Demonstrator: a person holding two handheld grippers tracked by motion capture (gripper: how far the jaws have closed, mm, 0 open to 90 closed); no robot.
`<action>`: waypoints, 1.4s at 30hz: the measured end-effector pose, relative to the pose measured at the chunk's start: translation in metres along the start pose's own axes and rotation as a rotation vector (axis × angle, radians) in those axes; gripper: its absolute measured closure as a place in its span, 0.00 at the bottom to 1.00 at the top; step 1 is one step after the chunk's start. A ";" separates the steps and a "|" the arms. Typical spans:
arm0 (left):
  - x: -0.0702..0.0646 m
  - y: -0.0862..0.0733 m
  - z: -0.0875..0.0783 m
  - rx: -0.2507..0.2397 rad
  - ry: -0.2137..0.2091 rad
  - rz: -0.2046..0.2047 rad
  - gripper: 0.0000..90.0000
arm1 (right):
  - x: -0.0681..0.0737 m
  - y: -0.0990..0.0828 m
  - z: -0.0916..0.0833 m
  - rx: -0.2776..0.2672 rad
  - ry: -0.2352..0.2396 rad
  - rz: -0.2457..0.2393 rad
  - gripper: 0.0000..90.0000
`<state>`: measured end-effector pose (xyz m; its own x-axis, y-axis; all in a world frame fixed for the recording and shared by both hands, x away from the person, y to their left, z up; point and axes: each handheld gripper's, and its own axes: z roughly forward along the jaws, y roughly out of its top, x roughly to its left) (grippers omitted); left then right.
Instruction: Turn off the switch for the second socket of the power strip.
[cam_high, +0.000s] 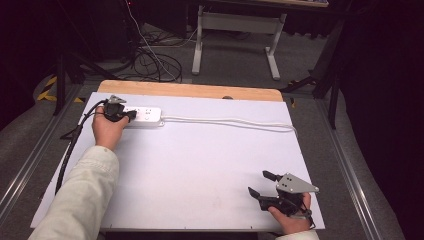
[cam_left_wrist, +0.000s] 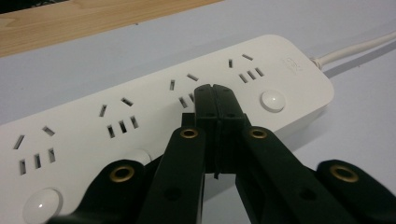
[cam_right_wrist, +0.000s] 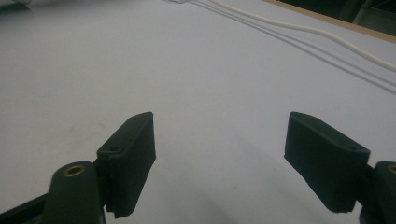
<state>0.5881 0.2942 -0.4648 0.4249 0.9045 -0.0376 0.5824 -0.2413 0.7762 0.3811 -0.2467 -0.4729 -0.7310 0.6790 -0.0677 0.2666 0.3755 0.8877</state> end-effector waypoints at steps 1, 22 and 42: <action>-0.001 0.000 0.000 -0.001 0.001 0.000 1.00 | 0.000 0.000 0.000 -0.002 0.001 0.003 0.28; -0.007 -0.001 0.001 0.014 0.040 0.015 1.00 | 0.000 0.000 -0.001 -0.006 0.005 0.003 0.28; -0.010 -0.002 0.002 0.011 0.064 0.002 1.00 | 0.000 -0.002 -0.002 0.000 0.007 0.004 0.28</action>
<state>0.5838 0.2852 -0.4669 0.3809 0.9246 0.0041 0.5896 -0.2463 0.7692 0.3794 -0.2484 -0.4737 -0.7340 0.6764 -0.0610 0.2698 0.3728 0.8878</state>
